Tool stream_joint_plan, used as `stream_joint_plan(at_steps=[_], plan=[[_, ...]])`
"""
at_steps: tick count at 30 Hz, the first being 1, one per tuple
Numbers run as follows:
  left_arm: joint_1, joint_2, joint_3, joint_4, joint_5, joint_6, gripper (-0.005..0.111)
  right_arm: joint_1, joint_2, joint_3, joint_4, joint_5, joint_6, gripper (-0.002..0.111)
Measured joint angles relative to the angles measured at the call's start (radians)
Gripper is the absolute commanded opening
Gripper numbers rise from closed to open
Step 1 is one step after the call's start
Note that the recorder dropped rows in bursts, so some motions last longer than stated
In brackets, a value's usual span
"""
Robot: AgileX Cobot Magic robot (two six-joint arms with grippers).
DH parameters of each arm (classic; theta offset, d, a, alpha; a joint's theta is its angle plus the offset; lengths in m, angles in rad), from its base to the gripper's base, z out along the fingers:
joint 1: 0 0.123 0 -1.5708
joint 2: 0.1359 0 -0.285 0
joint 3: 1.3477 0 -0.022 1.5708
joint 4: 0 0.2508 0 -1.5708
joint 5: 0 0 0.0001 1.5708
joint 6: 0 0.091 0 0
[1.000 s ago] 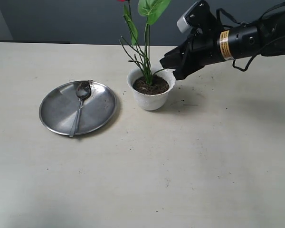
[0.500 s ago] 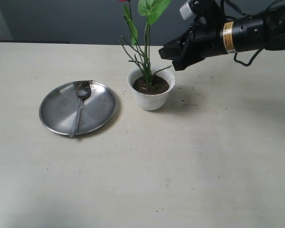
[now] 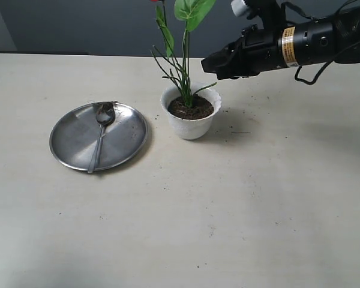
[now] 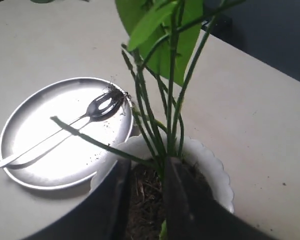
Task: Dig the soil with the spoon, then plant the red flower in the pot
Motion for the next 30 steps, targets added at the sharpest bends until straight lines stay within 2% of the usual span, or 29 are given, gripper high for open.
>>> stream_joint_plan(at_steps=[1, 3, 4, 11, 19, 23, 30], plan=[[0.000, 0.000, 0.000, 0.000, 0.000, 0.000, 0.000, 0.000, 0.000, 0.000, 0.004, 0.000, 0.020, 0.011], [0.000, 0.000, 0.000, 0.000, 0.000, 0.000, 0.000, 0.000, -0.004, 0.000, 0.025, 0.006, 0.051, 0.001], [0.000, 0.000, 0.000, 0.000, 0.000, 0.000, 0.000, 0.000, -0.015, 0.000, 0.034, 0.021, 0.059, 0.000], [0.000, 0.000, 0.000, 0.000, 0.000, 0.000, 0.000, 0.000, -0.164, 0.000, 0.039, 0.272, 0.068, -0.001], [0.000, 0.000, 0.000, 0.000, 0.000, 0.000, 0.000, 0.000, -0.224, 0.000, -0.010, 0.347, 0.156, -0.001], [0.000, 0.000, 0.000, 0.000, 0.000, 0.000, 0.000, 0.000, -0.238, 0.000, -0.056, 0.432, 0.244, -0.001], [0.000, 0.000, 0.000, 0.000, 0.000, 0.000, 0.000, 0.000, -0.314, 0.036, -0.066, 0.600, 0.274, -0.001]])
